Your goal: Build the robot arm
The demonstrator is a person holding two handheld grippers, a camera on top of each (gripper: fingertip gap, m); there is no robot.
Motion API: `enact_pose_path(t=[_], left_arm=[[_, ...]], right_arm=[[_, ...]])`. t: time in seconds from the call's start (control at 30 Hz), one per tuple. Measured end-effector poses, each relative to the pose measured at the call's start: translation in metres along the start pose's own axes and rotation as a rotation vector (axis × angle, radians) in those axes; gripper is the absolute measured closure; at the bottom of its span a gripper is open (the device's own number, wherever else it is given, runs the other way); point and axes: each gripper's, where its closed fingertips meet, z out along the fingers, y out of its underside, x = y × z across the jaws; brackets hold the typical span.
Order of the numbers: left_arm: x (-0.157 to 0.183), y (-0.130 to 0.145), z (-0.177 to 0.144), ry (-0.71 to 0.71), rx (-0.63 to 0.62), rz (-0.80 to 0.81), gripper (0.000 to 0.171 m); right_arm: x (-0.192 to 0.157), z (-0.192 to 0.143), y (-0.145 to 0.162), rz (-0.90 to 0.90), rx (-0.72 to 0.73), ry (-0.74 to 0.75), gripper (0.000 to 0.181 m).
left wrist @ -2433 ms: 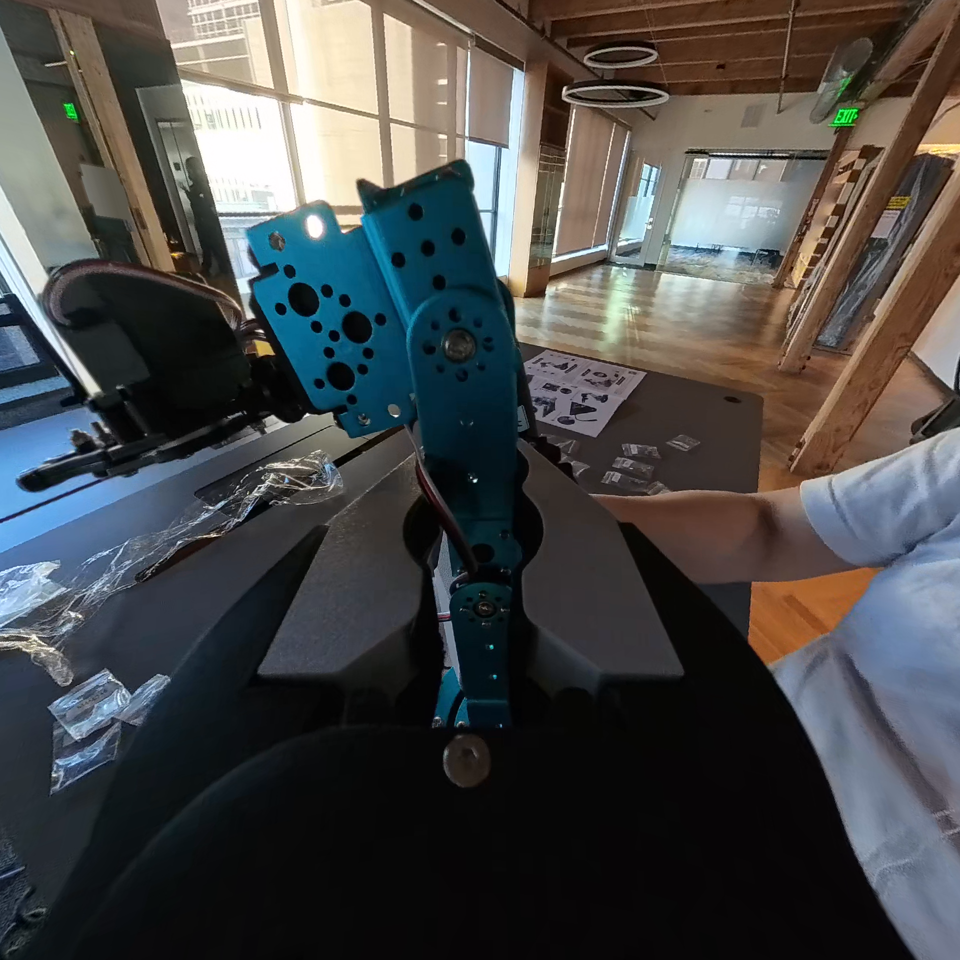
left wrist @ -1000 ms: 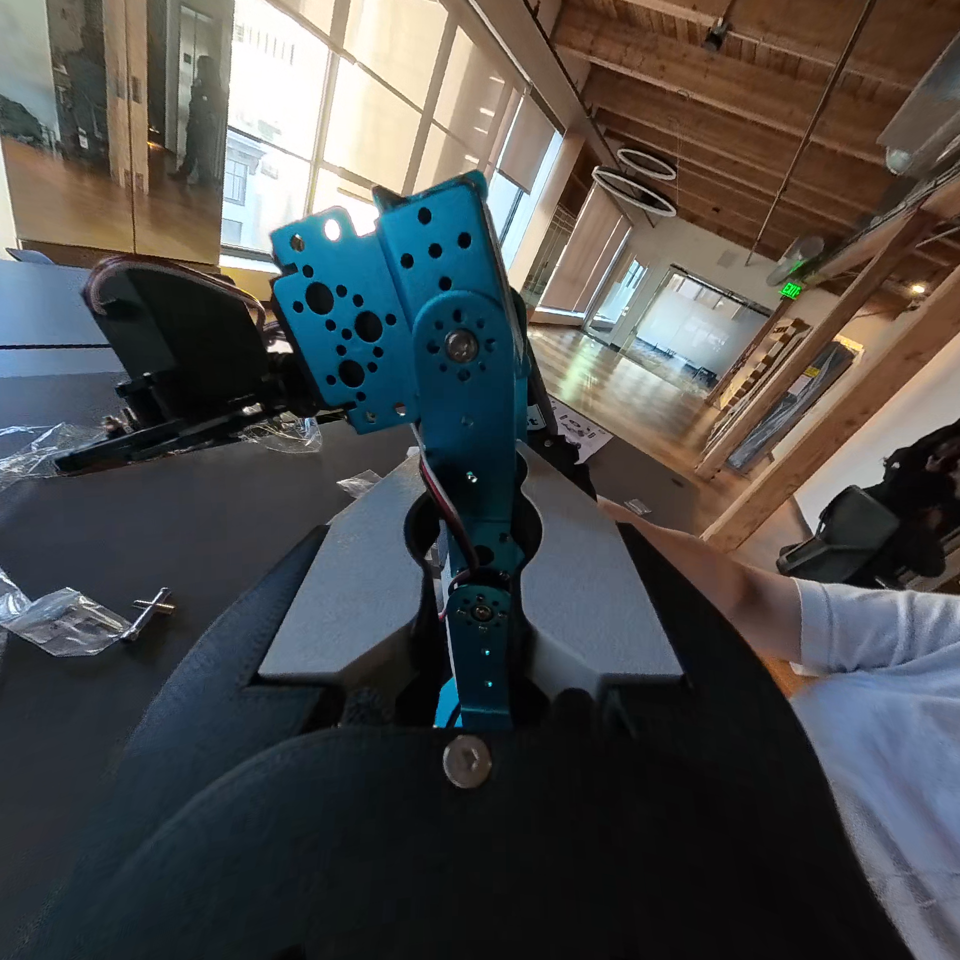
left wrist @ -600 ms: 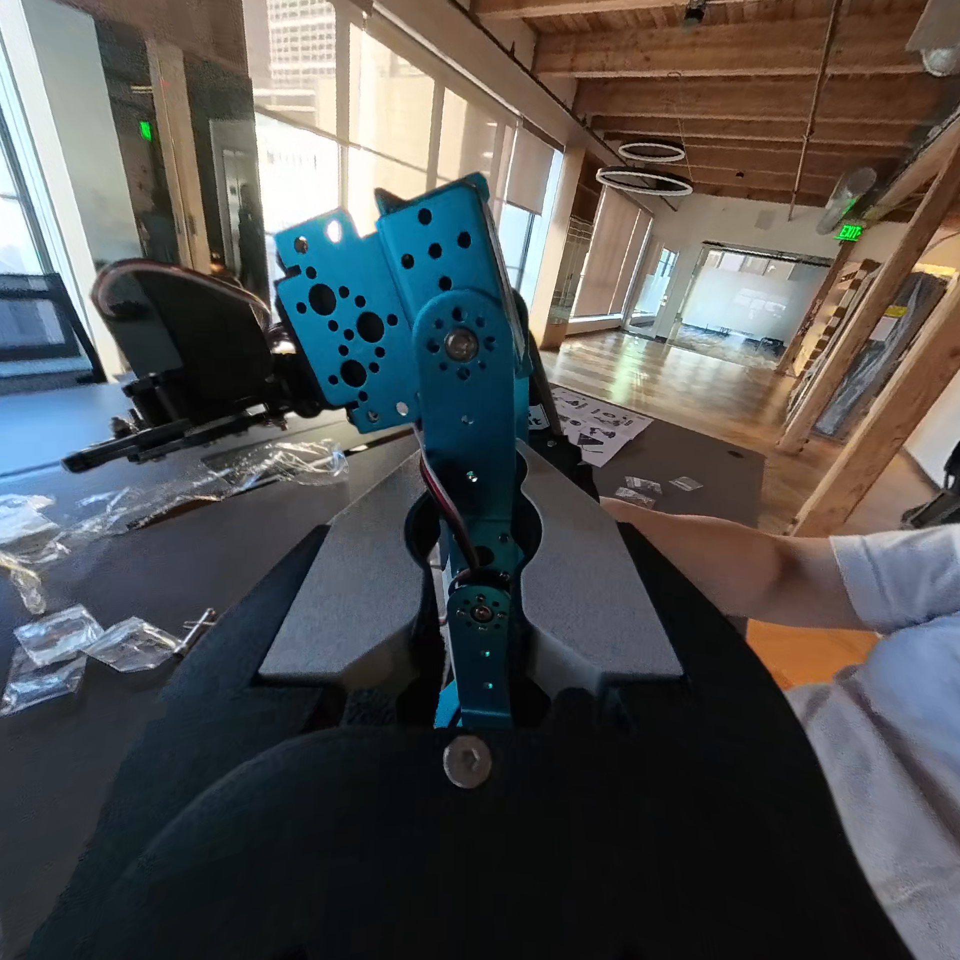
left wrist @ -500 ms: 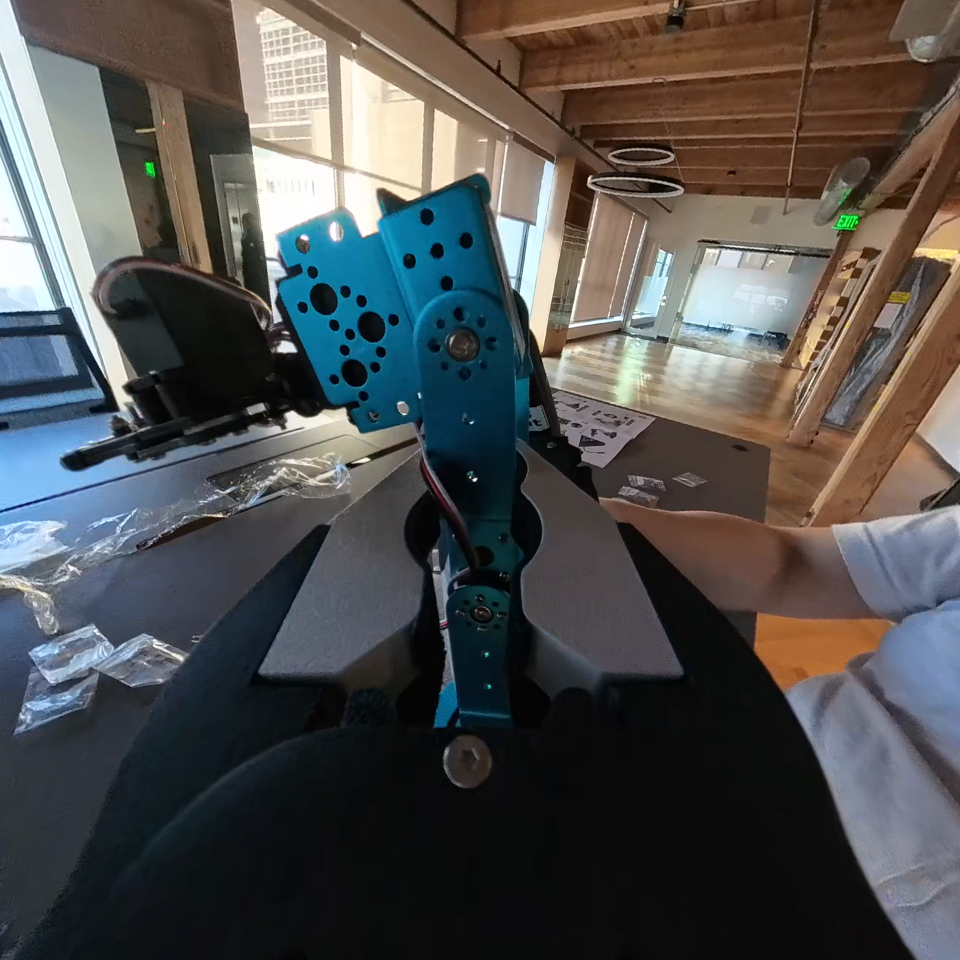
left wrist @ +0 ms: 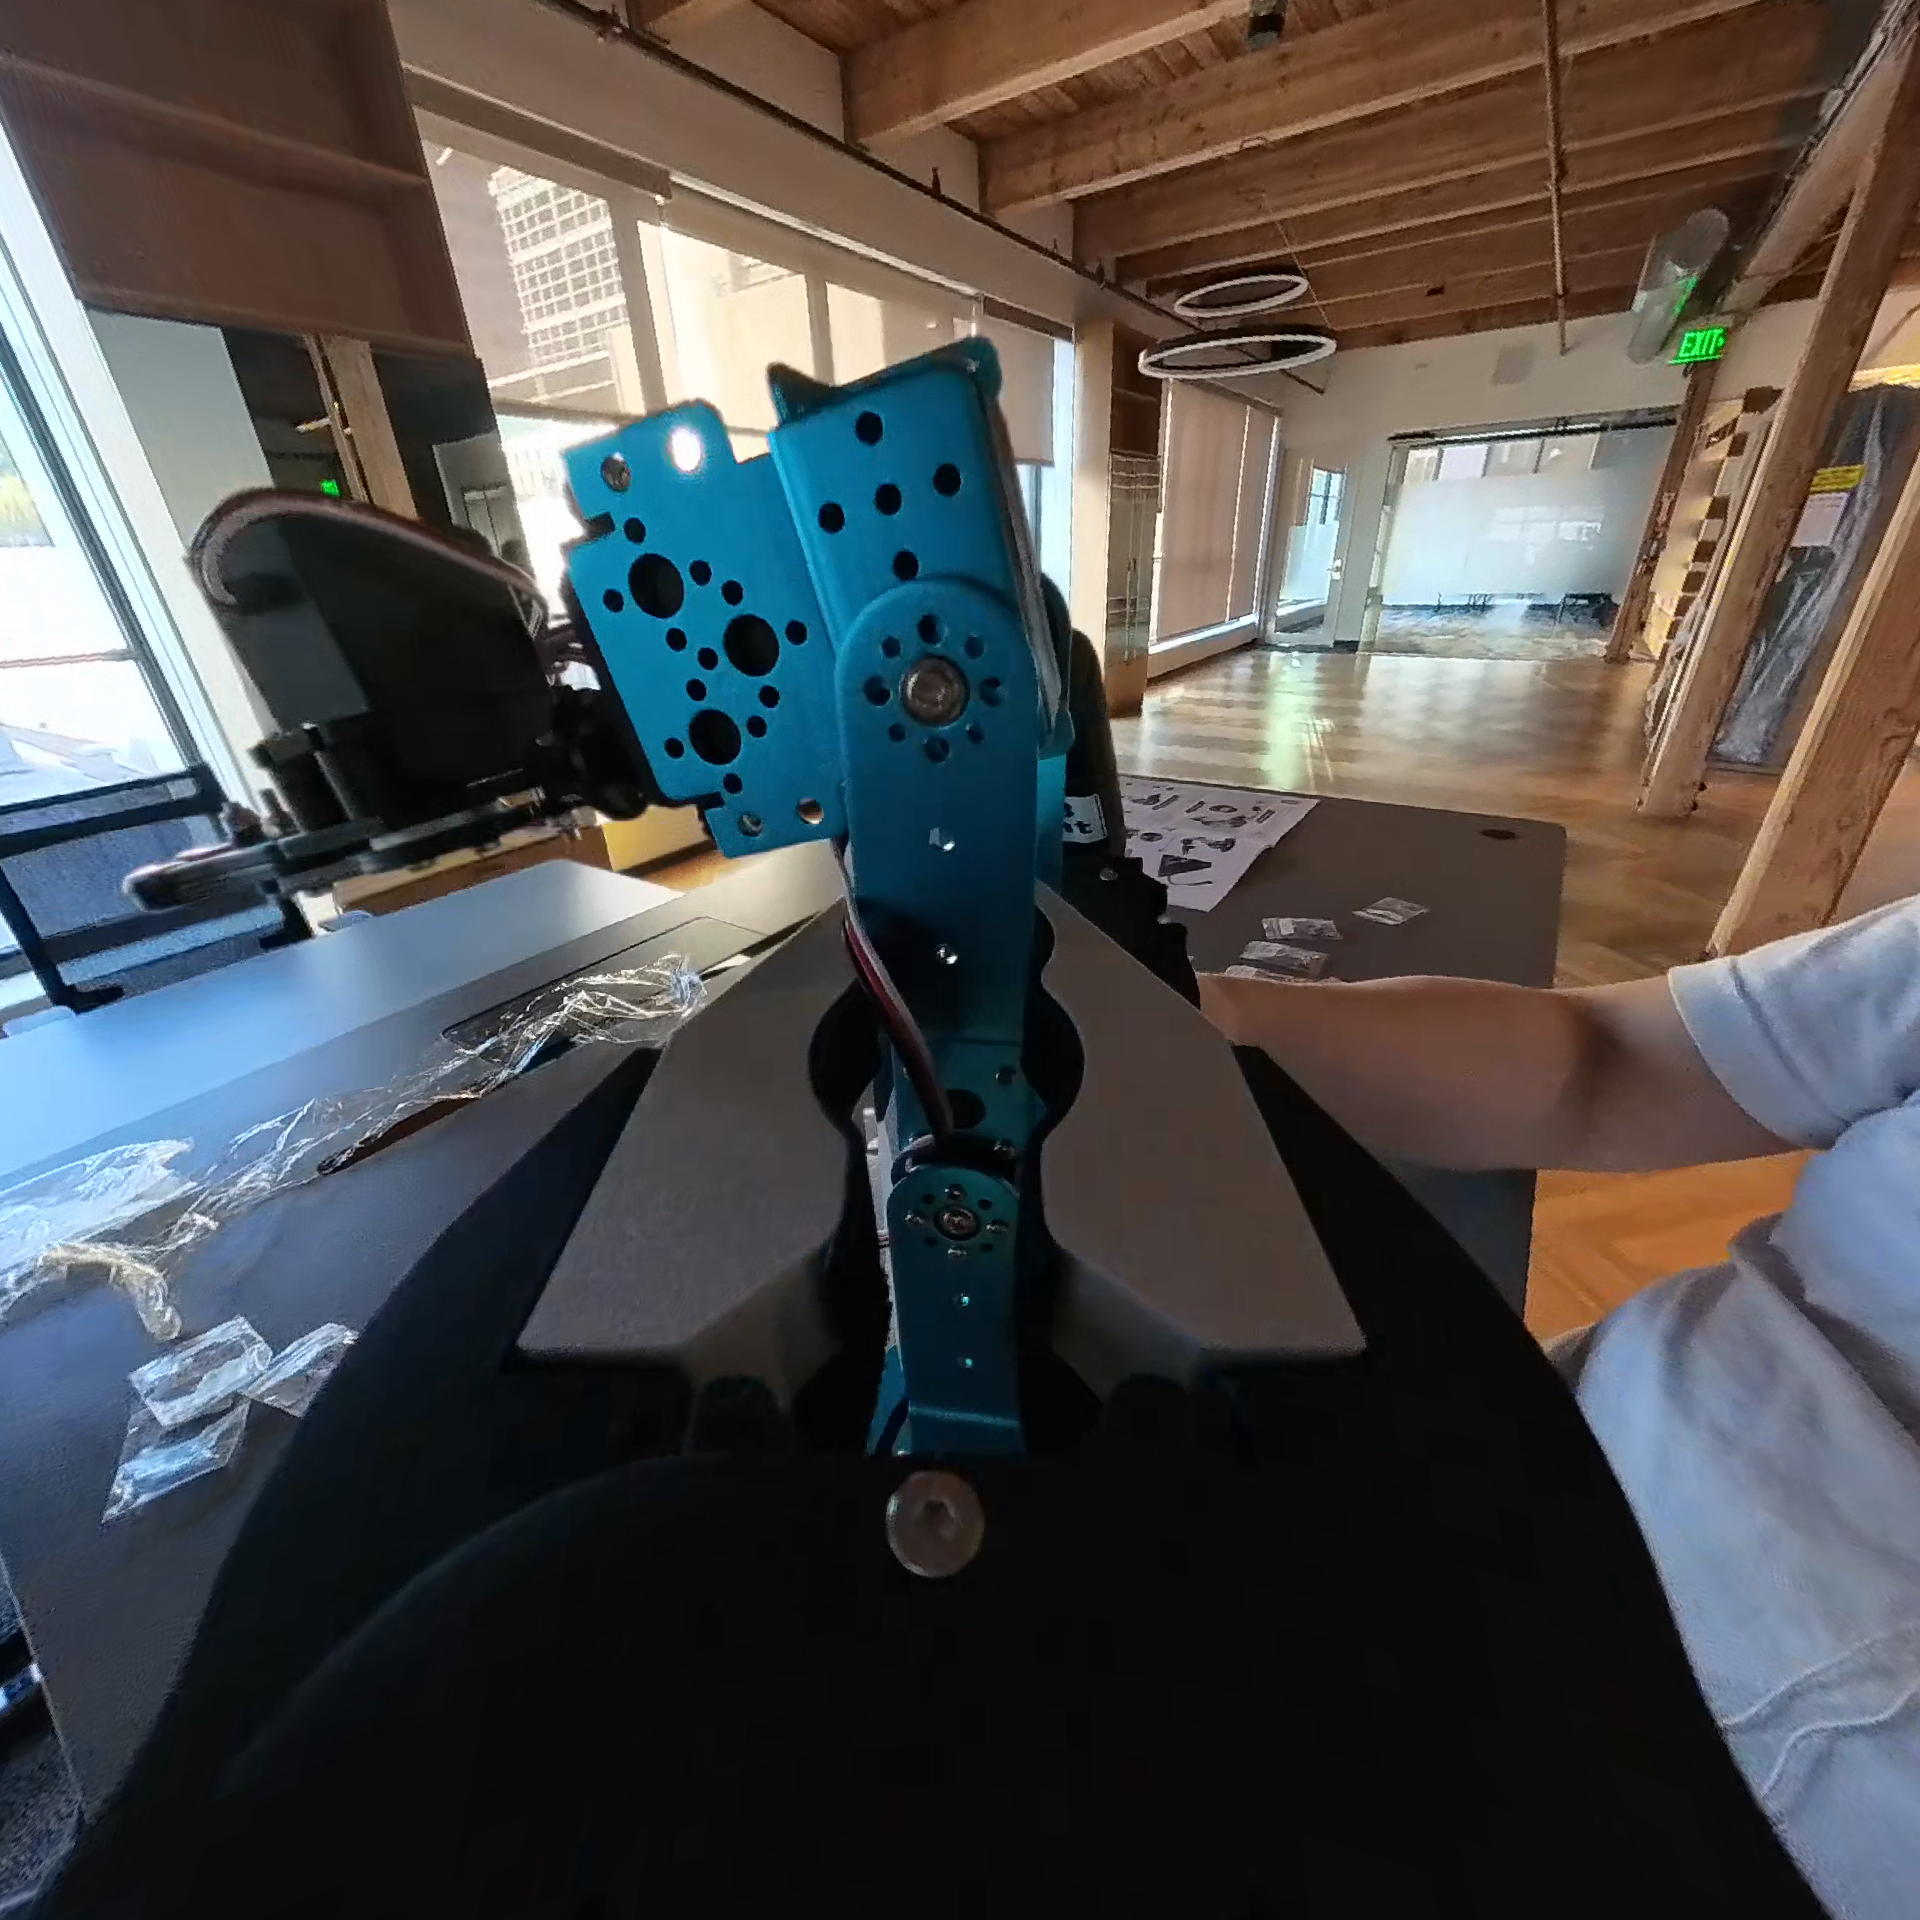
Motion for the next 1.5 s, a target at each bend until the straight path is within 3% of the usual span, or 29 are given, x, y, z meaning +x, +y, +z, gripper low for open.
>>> enact_pose_path(t=[0.37,0.53,0.7,1.03,1.2,1.3,1.33,1.43,1.5], left_arm=[[0.011,0.001,-0.003,-0.002,-0.005,0.033,0.152],[0.014,-0.005,-0.004,0.067,0.002,-0.036,0.150],[0.015,-0.003,-0.001,0.117,-0.061,-0.008,0.148],[0.015,-0.001,0.000,0.135,-0.087,-0.018,0.148],[0.016,-0.002,0.000,0.153,-0.071,-0.069,0.148],[0.018,-0.003,-0.001,0.164,-0.054,-0.088,0.148],[0.018,-0.004,-0.001,0.170,-0.048,-0.100,0.148],[0.021,-0.006,-0.003,0.208,-0.033,-0.151,0.147],[0.021,-0.007,-0.004,0.220,-0.032,-0.173,0.147]], right_arm=[[-0.006,0.001,-0.001,-0.093,0.031,0.001,0.156],[-0.006,0.003,-0.002,-0.087,0.067,0.004,0.156],[-0.005,0.002,-0.003,-0.083,0.102,0.007,0.156],[-0.005,-0.001,-0.004,-0.010,0.171,-0.004,0.155],[-0.006,-0.013,-0.011,0.061,0.274,-0.002,0.140],[-0.010,-0.005,0.000,0.090,0.242,-0.002,0.134],[-0.010,-0.001,0.005,0.078,0.222,0.008,0.135],[-0.003,0.002,0.008,0.046,0.224,0.068,0.159],[-0.003,0.002,0.006,0.027,0.247,0.069,0.160]])
